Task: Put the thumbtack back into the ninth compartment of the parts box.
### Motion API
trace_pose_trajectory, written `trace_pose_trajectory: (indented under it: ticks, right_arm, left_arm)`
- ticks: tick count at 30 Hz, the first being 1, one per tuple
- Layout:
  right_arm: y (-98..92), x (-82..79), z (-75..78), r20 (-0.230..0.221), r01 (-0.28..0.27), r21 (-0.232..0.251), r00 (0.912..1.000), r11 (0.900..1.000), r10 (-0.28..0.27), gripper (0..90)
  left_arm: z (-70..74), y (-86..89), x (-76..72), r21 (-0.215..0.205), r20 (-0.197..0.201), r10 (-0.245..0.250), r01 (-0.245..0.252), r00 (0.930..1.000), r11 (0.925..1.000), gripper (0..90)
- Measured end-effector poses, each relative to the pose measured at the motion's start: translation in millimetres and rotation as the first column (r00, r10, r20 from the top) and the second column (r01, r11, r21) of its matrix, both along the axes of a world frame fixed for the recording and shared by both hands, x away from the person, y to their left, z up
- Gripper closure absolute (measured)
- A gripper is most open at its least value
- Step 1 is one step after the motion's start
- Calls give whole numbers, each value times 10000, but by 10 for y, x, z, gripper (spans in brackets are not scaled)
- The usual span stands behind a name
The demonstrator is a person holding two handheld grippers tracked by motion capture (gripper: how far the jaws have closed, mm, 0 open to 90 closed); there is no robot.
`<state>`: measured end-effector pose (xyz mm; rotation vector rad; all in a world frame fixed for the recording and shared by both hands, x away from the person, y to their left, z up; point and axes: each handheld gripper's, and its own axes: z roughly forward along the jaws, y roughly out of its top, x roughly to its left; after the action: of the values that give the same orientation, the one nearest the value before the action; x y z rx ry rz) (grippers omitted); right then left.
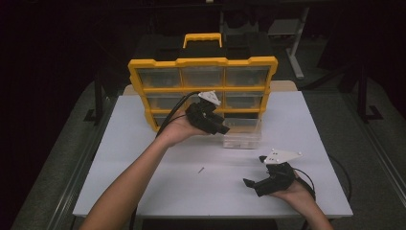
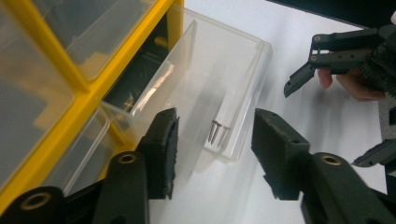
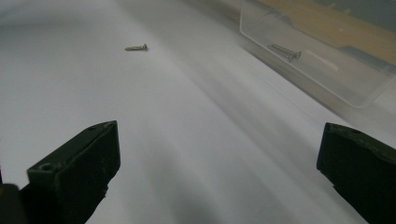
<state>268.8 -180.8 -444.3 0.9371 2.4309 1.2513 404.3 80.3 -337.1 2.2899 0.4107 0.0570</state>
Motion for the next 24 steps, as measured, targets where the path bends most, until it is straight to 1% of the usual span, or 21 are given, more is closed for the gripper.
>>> trace_pose_trajectory:
  ticks: [2,4,5,6,8,9,10,12,16,17,19,20,23,24]
  right_arm:
    - [-1,1,-1,-11,10,-9,10000,10000,-10,0]
    - [0,1,-1,0,-5,-12,10000,10000,5,0]
    - [0,0,0,0,-7,-12,10000,10000,7,0]
    - [0,0,0,0,-7,-12,10000,10000,7,0]
    - [-1,-1,1,-7,12,2,10000,10000,-12,0]
    - [0,-1,1,-3,9,2,10000,10000,-9,0]
    - [0,0,0,3,2,1,10000,10000,-2,0]
    - [1,-1,0,0,-4,-8,10000,10000,4,0]
    - [2,-2,0,-9,-3,-13,10000,10000,3,0]
    - [1,-2,0,-2,3,-4,10000,10000,-3,0]
    - [0,-2,1,-4,6,5,10000,10000,-6,0]
    - [0,0,0,0,2,-2,10000,10000,-2,0]
    - [6,0,-3,-14,-7,-17,10000,10000,7,0]
    - [6,0,-3,-14,-7,-17,10000,10000,7,0]
  left_arm:
    - [-20,40,-18,-8,-46,99,-99,9999,10000,471]
    - [-52,83,-42,56,-30,120,-120,9999,9999,431]
    - [-69,99,-57,68,-112,150,-149,9998,9999,421]
    - [-86,117,-69,126,-75,125,-124,9999,9998,421]
    - [-131,159,-106,198,-96,161,-159,9998,9997,382]
    - [-131,159,-106,198,-96,161,-159,9998,9997,373]
    - [-171,188,-134,147,-90,206,-205,9997,9997,360]
    - [-189,198,-149,99,-114,259,-258,9996,9996,354]
    - [-245,251,-196,136,-77,299,-298,9995,9995,307]
    - [-267,266,-212,119,3,288,-288,9996,9995,293]
    - [-316,292,-247,130,-71,368,-367,9993,9992,286]
    - [-343,304,-260,139,-38,365,-364,9993,9992,265]
    - [-439,344,-317,149,-30,483,-482,9988,9987,248]
    - [-439,344,-317,149,-30,483,-482,9988,9987,245]
